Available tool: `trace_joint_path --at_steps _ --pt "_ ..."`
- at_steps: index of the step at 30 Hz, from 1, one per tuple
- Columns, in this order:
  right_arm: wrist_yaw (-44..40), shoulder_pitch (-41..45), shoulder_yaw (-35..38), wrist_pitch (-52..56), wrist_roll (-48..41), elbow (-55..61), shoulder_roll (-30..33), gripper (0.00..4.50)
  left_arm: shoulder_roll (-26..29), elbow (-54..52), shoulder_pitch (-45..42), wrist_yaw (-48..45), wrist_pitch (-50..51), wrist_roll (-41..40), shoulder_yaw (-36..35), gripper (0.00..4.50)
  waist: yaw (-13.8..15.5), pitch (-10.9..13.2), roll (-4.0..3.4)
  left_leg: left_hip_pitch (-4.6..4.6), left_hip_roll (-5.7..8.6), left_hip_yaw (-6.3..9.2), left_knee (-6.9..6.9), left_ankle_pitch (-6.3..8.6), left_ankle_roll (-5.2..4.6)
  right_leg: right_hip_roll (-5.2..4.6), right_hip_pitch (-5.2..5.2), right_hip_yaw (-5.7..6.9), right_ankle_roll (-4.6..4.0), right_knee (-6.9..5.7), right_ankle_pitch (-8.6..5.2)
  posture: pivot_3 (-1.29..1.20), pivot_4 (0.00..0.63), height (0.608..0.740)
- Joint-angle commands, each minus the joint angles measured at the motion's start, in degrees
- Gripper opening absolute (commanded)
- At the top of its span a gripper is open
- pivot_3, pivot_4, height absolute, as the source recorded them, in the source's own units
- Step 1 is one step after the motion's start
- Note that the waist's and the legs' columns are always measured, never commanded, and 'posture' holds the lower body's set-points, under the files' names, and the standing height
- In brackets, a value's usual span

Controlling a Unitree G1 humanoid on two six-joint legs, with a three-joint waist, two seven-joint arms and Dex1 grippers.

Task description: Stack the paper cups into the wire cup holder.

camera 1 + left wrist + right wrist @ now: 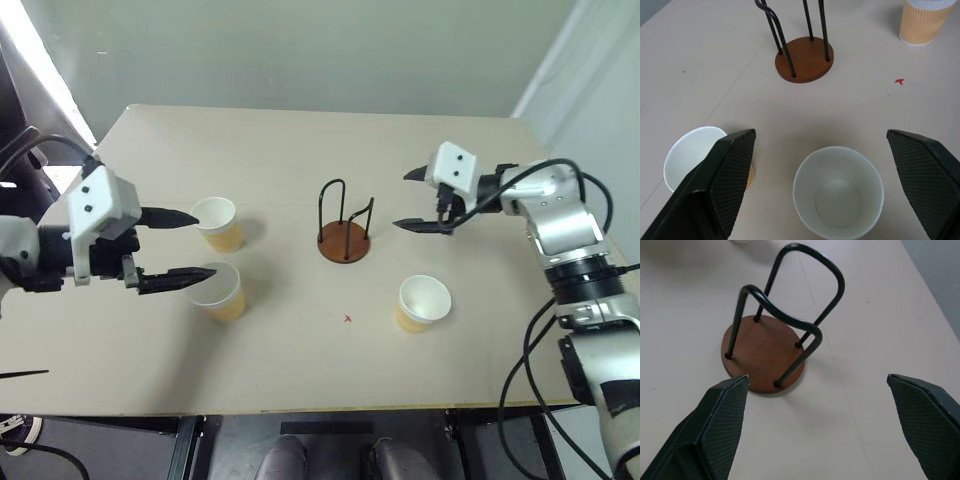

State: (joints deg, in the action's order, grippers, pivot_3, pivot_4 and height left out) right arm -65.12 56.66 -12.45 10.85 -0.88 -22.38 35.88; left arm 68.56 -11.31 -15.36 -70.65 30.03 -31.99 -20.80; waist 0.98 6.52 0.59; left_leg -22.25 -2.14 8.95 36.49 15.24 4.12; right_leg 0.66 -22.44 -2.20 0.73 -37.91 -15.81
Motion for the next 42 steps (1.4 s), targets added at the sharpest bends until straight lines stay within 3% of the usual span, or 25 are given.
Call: trace_joint_path --at_steps 1,16,31,35,42 --pt "0.08 2.94 1.8 2.75 -1.69 -3.38 -1.73 4.5 0.46 -1.77 -0.09 0.76 0.11 -0.35 -2.51 4.48 0.0 0.0 0.0 0.01 0.0 0.0 -0.02 -0.01 0.02 0.0 0.0 0.0 0.0 0.0 0.0 0.0 0.15 0.74" --pt "6.89 9.45 3.9 2.18 -1.14 -24.01 -10.97 4.5 0.32 -3.88 -0.05 1.4 1.41 -1.75 -2.82 4.48 0.04 0.0 0.0 -0.03 -0.02 -0.01 -0.33 -0.12 0.22 0.01 -0.14 0.0 -0.11 0.0 0.04 0.0 0.15 0.74" --pt "11.41 12.06 5.67 2.65 -1.65 -29.32 -15.77 4.5 0.44 -5.7 -0.01 2.21 2.56 -3.04 -2.77 4.48 0.04 0.0 -0.01 -0.07 -0.03 -0.02 -0.34 -0.09 0.31 0.01 -0.19 0.01 -0.16 0.0 0.05 0.0 0.15 0.74" --pt "12.42 12.35 6.09 2.74 -1.42 -29.84 -16.42 3.62 0.08 -6.13 -0.71 2.15 2.85 -4.35 -2.96 4.5 0.04 0.01 -0.01 -0.07 -0.03 -0.02 -0.34 -0.1 0.32 0.01 -0.2 0.01 -0.16 0.0 0.05 0.0 0.15 0.74" --pt "11.82 12.08 6.11 3.0 -1.53 -29.52 -16.25 1.08 -1.8 -5.18 -3.66 4.37 3.66 -7.13 -5.22 4.5 0.06 0.01 -0.01 -0.11 -0.03 -0.01 -0.34 -0.11 0.35 0.01 -0.21 0.04 -0.17 0.0 0.06 0.0 0.15 0.74"
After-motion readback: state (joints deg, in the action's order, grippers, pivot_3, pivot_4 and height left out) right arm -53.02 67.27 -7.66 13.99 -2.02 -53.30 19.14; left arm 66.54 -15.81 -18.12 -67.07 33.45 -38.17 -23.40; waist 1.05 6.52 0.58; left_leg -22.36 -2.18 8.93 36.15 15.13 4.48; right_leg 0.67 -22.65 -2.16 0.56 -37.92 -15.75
